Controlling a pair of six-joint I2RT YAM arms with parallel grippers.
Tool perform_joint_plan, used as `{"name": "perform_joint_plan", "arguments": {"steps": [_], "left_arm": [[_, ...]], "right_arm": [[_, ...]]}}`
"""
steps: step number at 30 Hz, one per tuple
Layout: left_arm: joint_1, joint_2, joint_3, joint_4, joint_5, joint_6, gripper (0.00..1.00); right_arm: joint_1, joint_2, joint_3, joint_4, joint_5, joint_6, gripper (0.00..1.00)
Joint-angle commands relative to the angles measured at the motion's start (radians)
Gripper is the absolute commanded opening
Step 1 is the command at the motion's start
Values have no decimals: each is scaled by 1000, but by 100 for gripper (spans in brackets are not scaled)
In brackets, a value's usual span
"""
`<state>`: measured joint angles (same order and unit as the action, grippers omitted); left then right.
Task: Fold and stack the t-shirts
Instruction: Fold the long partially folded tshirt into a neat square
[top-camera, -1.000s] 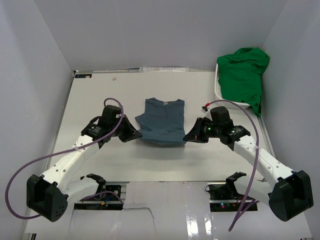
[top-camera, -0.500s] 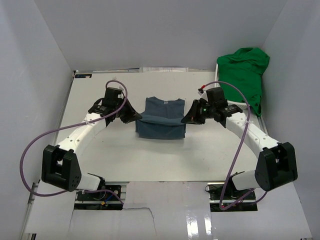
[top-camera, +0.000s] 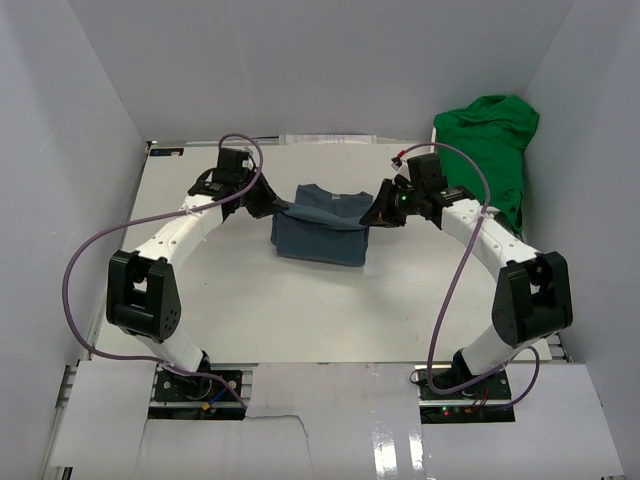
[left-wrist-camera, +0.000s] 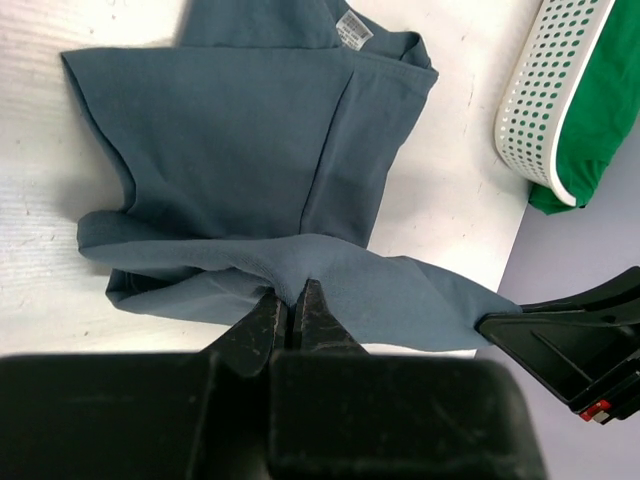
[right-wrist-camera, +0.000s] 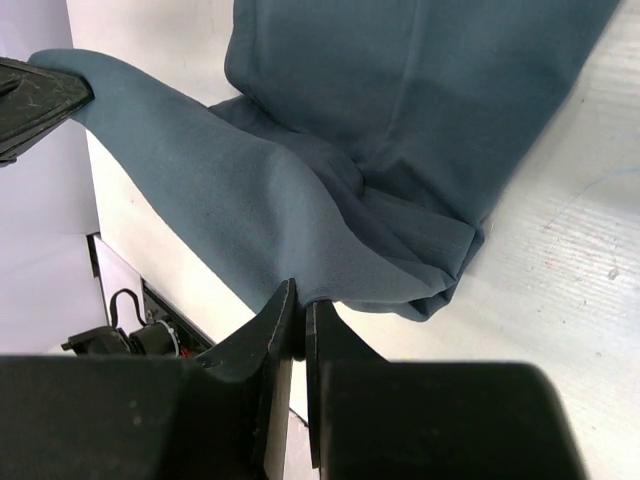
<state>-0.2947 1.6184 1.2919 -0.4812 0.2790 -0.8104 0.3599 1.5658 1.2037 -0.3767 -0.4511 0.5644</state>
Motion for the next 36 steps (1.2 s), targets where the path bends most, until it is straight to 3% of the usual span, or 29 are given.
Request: {"name": "perform_joint_plan", "arguments": {"steps": [1, 15, 29, 36], "left_arm": [[11, 12, 79, 24, 17, 23, 0], [14, 201, 279, 27, 35, 39, 0], [38, 449, 523, 15, 29, 45, 0], [42, 596, 664, 27, 29, 50, 0]], "right_arm": [[-13, 20, 74, 4, -11, -29, 8], [-70, 138, 206, -2, -23, -55, 8], [-125, 413, 511, -45, -47, -96, 8], [-145, 522, 579, -34, -38, -116, 8]]}}
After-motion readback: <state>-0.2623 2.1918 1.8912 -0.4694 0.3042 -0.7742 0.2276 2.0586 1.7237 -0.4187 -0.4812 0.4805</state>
